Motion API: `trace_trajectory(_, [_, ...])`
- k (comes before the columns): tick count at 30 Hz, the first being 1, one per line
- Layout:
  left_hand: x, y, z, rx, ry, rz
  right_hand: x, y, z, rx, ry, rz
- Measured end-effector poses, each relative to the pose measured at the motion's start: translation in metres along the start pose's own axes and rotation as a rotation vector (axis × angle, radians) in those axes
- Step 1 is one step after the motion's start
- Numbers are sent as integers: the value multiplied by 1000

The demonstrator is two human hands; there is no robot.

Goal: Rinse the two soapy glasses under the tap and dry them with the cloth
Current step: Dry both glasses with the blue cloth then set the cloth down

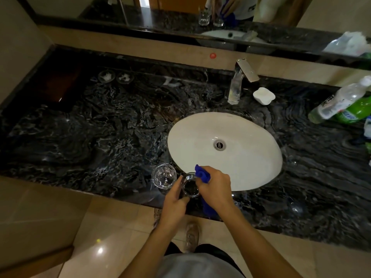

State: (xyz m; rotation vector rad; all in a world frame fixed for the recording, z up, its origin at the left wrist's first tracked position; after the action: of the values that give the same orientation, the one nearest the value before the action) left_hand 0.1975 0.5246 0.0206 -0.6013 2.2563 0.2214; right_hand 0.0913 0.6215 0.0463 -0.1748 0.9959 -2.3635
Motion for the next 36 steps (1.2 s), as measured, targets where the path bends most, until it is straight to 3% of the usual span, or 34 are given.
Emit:
trace_trajectory(4, [-18,-7,-5,74,-24,16,-8,-25,5,153,86,-42])
trace_trajectory(7, [-56,-21,-14,161,19,-54,-15,-63,26,560,228,-84])
trace_trajectory(10, [-90,-36,-51,71,121,-81,-14,-89,59,1088,295,53])
trace_trajectory(15, [-89,-60,-127,-174,152,98,5,-88,116,1387,242,314])
trace_trajectory(18, [-81,-80,-149,-269,202,149,23,-68,145,1367,150,386])
trace_trajectory(21, [-76,-106,-158,-217,262,5,43,-41,173,1340,94,424])
trace_trajectory(26, [-56,-169,-170,-146,357,-283,82,14,210,1006,40,332])
trace_trajectory(32, [-34,-242,-179,-14,452,-475,136,67,246,790,43,453])
trace_trajectory(36, [-19,-290,-189,-196,400,-585,165,98,256,766,-16,541])
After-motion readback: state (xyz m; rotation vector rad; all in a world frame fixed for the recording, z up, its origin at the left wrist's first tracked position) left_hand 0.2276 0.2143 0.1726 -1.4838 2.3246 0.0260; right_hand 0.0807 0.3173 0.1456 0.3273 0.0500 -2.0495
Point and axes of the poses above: each hand's wrist, its own x-axis towards the middle knuckle, its own y-axis out of the palm, z = x × y, the point moved 1 cm from there along x, towards the middle knuckle, and after that the axes turned 14 degrees about -y, right-handed, at the moved point
